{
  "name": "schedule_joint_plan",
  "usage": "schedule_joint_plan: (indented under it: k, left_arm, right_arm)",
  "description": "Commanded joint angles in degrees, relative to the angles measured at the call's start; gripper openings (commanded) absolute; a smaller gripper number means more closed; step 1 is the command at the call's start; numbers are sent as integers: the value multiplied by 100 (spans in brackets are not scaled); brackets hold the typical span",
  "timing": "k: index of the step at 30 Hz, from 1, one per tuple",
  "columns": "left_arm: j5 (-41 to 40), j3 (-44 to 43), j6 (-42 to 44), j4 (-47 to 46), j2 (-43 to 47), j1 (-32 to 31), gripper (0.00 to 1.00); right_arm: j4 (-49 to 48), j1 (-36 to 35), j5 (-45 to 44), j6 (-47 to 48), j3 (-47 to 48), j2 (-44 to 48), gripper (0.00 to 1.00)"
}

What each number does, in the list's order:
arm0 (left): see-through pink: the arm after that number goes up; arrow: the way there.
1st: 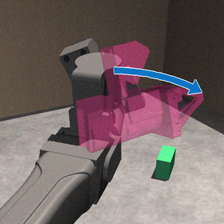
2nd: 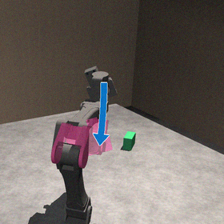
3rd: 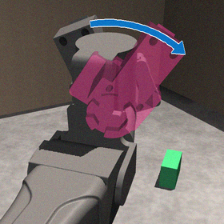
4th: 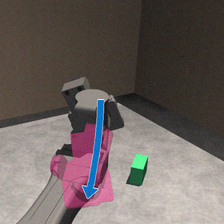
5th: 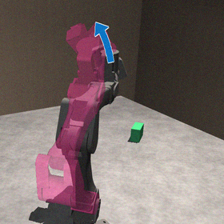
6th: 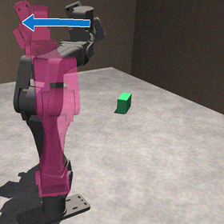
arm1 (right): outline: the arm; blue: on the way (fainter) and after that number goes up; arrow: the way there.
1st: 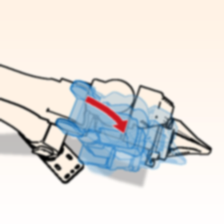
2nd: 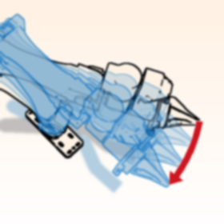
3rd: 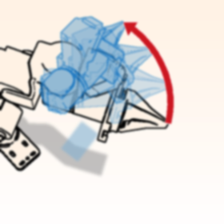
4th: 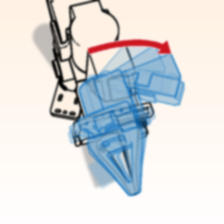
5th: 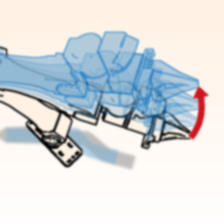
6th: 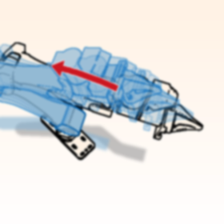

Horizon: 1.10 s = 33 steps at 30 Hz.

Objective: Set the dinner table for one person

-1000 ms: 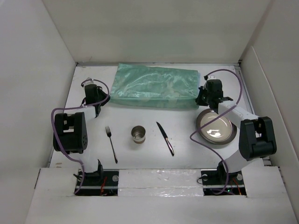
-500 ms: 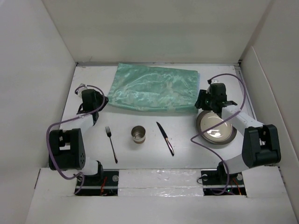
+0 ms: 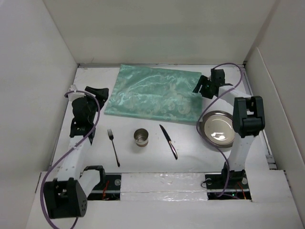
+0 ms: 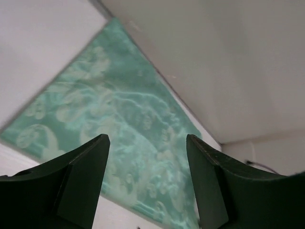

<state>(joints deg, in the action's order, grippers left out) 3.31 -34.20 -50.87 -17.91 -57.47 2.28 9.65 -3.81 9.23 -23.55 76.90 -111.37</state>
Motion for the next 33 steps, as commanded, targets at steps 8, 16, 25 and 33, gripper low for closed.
schedule_joint_plan:
  k: [8,16,25,33]
  left_arm:
    - [1462,-1177,1026,455,1291,-710,60]
    - [1595,-1502,1457,683,1546,-1151,59]
    - [1207,-1678,1765,1114,1652,-1327,59]
    - [1163,-1608,1818,1132,1511,-1380,59]
  right_arm:
    - [773,267,-194,-1160,1185,-946,69]
    - [2971,162,-98,-836,3462,-2204,62]
    - [2946,214,228,-888,3559,-2275,16]
    - [2015,162,298,-765,3866,-2555,1]
